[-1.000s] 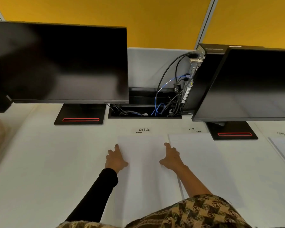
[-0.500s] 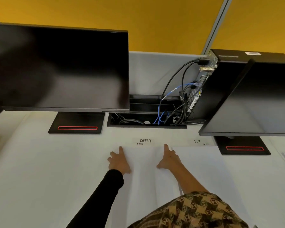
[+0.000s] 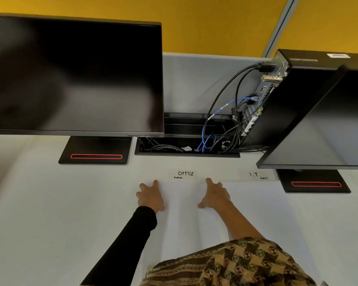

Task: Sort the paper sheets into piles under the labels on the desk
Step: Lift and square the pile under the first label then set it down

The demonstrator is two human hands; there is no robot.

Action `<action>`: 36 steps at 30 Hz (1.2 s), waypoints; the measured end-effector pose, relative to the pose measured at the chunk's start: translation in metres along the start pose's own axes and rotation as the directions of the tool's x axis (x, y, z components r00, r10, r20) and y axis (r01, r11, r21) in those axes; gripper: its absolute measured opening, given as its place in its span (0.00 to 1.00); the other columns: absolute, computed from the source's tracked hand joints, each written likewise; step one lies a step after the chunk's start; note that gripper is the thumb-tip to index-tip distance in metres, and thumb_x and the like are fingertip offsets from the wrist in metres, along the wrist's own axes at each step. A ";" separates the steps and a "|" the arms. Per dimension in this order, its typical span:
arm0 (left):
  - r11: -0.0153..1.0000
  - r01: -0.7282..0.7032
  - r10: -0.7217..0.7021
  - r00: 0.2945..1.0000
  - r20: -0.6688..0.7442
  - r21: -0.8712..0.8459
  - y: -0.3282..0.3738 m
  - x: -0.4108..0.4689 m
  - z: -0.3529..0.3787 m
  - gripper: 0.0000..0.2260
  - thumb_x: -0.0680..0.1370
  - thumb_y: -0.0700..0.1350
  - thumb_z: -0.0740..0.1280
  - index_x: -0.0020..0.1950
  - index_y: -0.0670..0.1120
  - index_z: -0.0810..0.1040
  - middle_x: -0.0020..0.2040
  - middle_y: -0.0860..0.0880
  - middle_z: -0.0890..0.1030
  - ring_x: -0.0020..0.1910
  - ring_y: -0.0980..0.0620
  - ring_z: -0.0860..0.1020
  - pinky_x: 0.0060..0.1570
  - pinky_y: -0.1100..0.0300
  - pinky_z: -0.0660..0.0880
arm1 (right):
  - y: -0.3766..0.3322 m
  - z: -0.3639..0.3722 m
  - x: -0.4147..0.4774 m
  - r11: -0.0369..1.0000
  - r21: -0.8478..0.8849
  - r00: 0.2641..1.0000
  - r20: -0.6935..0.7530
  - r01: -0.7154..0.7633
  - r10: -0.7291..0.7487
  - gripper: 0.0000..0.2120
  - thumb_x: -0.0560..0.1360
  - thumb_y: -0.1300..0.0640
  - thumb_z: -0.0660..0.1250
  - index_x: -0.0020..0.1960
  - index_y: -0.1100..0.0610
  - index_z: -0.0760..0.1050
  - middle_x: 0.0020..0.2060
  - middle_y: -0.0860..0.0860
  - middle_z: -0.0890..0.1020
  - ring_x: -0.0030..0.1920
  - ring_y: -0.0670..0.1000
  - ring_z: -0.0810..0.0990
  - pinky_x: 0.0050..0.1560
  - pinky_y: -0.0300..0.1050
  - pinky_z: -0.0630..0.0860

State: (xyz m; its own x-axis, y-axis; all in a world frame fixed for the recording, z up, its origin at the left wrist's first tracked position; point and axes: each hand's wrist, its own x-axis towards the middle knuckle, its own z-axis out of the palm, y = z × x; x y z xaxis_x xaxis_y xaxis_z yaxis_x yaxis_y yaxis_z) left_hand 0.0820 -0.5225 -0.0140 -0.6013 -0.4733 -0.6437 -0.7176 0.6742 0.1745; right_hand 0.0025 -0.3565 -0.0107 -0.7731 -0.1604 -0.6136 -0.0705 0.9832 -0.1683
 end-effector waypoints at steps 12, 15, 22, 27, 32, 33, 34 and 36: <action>0.999 -0.012 0.013 1.000 -0.017 0.052 0.001 0.001 0.002 0.39 0.72 0.46 0.72 0.75 0.50 0.52 0.66 0.40 0.60 0.62 0.41 0.68 0.56 0.57 0.73 | -0.002 0.003 -0.002 0.999 -0.050 1.000 -0.027 -0.010 0.008 0.42 0.69 0.50 0.73 0.74 0.52 0.52 0.66 0.59 0.65 0.65 0.57 0.70 0.58 0.46 0.74; 0.999 -0.016 0.017 1.000 -0.022 0.046 0.001 0.000 0.003 0.38 0.72 0.46 0.72 0.75 0.50 0.53 0.66 0.40 0.60 0.63 0.41 0.68 0.55 0.58 0.74 | -0.001 0.003 -0.003 0.999 -0.048 0.999 -0.033 -0.007 0.006 0.42 0.69 0.50 0.73 0.74 0.52 0.51 0.66 0.59 0.65 0.65 0.57 0.71 0.57 0.45 0.74; 0.999 -0.003 0.006 0.998 -0.063 0.049 0.002 -0.001 0.007 0.36 0.75 0.42 0.67 0.76 0.51 0.50 0.65 0.41 0.61 0.62 0.42 0.68 0.53 0.59 0.73 | -0.002 0.005 -0.004 0.998 -0.062 0.999 -0.032 0.015 -0.017 0.41 0.71 0.50 0.71 0.74 0.54 0.50 0.67 0.60 0.63 0.66 0.57 0.69 0.60 0.45 0.73; 0.997 -0.010 0.018 0.994 -0.104 0.075 0.001 -0.002 0.011 0.35 0.77 0.42 0.64 0.77 0.50 0.46 0.65 0.40 0.62 0.61 0.43 0.69 0.54 0.59 0.73 | -0.001 0.006 -0.007 0.998 -0.055 0.999 -0.028 0.014 -0.015 0.43 0.72 0.50 0.70 0.76 0.52 0.46 0.68 0.61 0.61 0.66 0.57 0.70 0.60 0.45 0.73; 0.999 -0.039 0.040 0.989 -0.143 0.010 -0.011 -0.007 0.017 0.34 0.78 0.41 0.62 0.77 0.51 0.45 0.65 0.41 0.63 0.62 0.43 0.68 0.54 0.58 0.74 | 0.008 0.008 -0.012 0.999 0.027 0.999 -0.003 0.036 -0.036 0.44 0.74 0.50 0.67 0.76 0.47 0.40 0.74 0.61 0.55 0.68 0.60 0.68 0.63 0.51 0.72; 0.998 -0.054 0.048 0.989 -0.142 -0.033 -0.014 -0.010 0.016 0.34 0.78 0.42 0.62 0.77 0.51 0.45 0.65 0.41 0.63 0.63 0.43 0.67 0.54 0.57 0.73 | 0.010 0.007 -0.016 0.997 0.064 0.999 -0.006 0.046 -0.046 0.42 0.74 0.50 0.66 0.76 0.48 0.40 0.73 0.60 0.57 0.68 0.60 0.67 0.64 0.51 0.72; 0.995 -0.074 0.064 0.987 -0.150 -0.066 -0.018 -0.010 0.016 0.33 0.78 0.43 0.62 0.77 0.50 0.47 0.65 0.41 0.63 0.63 0.43 0.67 0.54 0.57 0.73 | 0.013 0.007 -0.017 0.994 0.088 0.998 -0.027 0.066 -0.064 0.40 0.75 0.50 0.65 0.76 0.48 0.42 0.71 0.58 0.60 0.68 0.59 0.67 0.64 0.51 0.71; 0.984 -0.121 0.096 0.978 -0.185 -0.127 -0.027 -0.018 0.017 0.30 0.78 0.43 0.61 0.77 0.49 0.50 0.66 0.42 0.64 0.64 0.43 0.66 0.54 0.57 0.72 | 0.018 0.009 -0.028 0.987 0.110 0.991 -0.088 0.115 -0.106 0.34 0.76 0.52 0.63 0.76 0.50 0.48 0.69 0.56 0.65 0.68 0.58 0.67 0.63 0.49 0.70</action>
State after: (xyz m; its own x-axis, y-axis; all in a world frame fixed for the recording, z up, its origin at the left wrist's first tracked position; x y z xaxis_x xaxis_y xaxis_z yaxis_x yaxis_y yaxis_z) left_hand 0.1178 -0.5226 -0.0195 -0.7222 -0.5027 -0.4750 -0.6783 0.6490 0.3445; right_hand 0.0287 -0.3353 -0.0035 -0.8136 -0.2552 -0.5225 -0.0893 0.9427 -0.3215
